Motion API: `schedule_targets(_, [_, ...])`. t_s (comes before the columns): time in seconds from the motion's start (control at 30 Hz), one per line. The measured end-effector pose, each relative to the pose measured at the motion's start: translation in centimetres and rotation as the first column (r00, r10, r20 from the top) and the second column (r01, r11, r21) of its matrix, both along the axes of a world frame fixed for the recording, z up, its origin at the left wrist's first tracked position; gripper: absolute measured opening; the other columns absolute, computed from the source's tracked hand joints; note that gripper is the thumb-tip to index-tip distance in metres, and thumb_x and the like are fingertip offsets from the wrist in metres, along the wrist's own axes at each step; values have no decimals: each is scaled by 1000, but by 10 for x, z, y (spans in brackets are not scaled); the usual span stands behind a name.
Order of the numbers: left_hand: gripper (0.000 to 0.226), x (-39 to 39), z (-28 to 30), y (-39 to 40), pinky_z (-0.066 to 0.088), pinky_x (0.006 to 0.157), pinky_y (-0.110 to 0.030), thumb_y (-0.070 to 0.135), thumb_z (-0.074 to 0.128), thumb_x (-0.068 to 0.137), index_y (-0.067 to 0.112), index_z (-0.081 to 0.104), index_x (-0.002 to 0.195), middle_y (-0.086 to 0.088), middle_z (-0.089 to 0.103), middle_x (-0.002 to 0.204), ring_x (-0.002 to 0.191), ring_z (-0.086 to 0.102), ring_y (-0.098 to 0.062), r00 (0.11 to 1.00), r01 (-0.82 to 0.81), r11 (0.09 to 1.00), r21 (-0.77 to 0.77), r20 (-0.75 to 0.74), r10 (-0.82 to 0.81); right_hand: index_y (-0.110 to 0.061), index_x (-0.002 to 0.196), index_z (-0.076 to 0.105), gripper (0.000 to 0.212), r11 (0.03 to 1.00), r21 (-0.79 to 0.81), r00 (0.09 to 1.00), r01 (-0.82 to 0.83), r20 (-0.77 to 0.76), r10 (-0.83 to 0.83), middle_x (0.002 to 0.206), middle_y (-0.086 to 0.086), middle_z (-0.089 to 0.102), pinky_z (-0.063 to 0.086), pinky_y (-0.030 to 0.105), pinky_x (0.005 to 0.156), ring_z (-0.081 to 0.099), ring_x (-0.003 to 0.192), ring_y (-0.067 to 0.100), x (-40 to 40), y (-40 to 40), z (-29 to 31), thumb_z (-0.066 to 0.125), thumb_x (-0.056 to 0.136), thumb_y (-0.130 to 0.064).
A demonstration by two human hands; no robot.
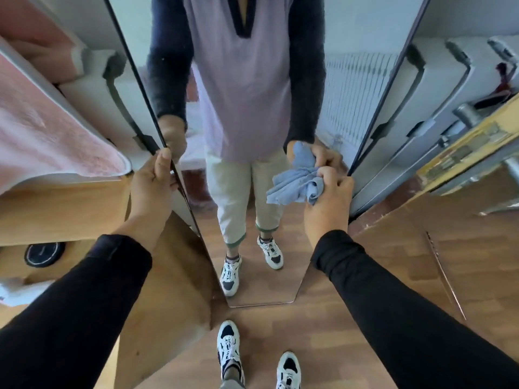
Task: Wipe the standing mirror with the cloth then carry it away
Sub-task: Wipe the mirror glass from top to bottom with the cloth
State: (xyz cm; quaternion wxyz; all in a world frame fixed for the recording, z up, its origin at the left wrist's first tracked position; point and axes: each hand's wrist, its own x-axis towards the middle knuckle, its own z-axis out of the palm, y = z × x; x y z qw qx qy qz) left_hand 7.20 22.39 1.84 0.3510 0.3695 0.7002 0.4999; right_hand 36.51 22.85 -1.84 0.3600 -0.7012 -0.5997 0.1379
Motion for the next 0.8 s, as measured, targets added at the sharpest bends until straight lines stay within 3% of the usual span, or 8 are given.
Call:
schedule_targets(0.1, [29, 9, -9, -5, 50, 104, -38, 52, 46, 99, 38, 63, 118, 17, 69, 115, 113, 66, -14, 991, -11, 1000, -14, 130, 13, -18, 115, 54, 41, 999, 22, 999, -46, 9, 45, 109, 6, 39, 42, 19, 85, 47, 85, 19, 8, 1, -3, 65, 81, 3])
schedule_targets(0.3, [34, 11, -42, -29, 41, 112, -40, 50, 45, 100, 34, 65, 123, 12, 68, 125, 121, 61, -13, 983, 49, 992, -117, 183, -27, -15, 113, 54, 34, 995, 77, 998, -58, 2, 58, 109, 3, 34, 36, 14, 86, 46, 87, 16, 12, -1, -11, 64, 85, 1])
schedule_targets(0.43, [26, 11, -54, -33, 39, 113, -43, 66, 48, 90, 56, 67, 103, 19, 68, 121, 121, 60, -13, 986, 48, 989, -139, 164, -25, -15, 117, 54, 36, 995, 101, 1000, 5, -27, -2, 109, 1, 32, 45, 24, 89, 50, 94, 24, 5, -3, -20, 63, 86, 1])
schedule_targets(0.53, [48, 10, -60, -30, 41, 110, -45, 83, 49, 74, 55, 66, 110, 18, 69, 122, 121, 61, -15, 985, 46, 992, -116, 171, -26, -12, 122, 55, 38, 992, 99, 994, 75, -85, -67, 110, 3, 33, 44, 24, 93, 51, 100, 25, -10, -5, -29, 64, 86, -1])
schedule_targets(0.67, [43, 11, -61, -30, 44, 107, -45, 87, 46, 72, 62, 64, 103, 16, 70, 118, 118, 62, -15, 988, 58, 995, -77, 151, -46, -11, 120, 57, 40, 990, 114, 997, 80, -25, -78, 106, 11, 42, 44, 20, 82, 54, 89, 26, -50, -13, -43, 70, 83, -11])
schedule_targets(0.8, [38, 12, -65, -28, 48, 104, -44, 79, 42, 82, 56, 66, 99, 15, 72, 109, 111, 65, -11, 993, 25, 999, -27, 115, -22, -20, 123, 49, 50, 998, 37, 997, -43, -59, 45, 109, 7, 38, 55, 36, 78, 51, 89, 25, -110, -22, -53, 71, 78, -17])
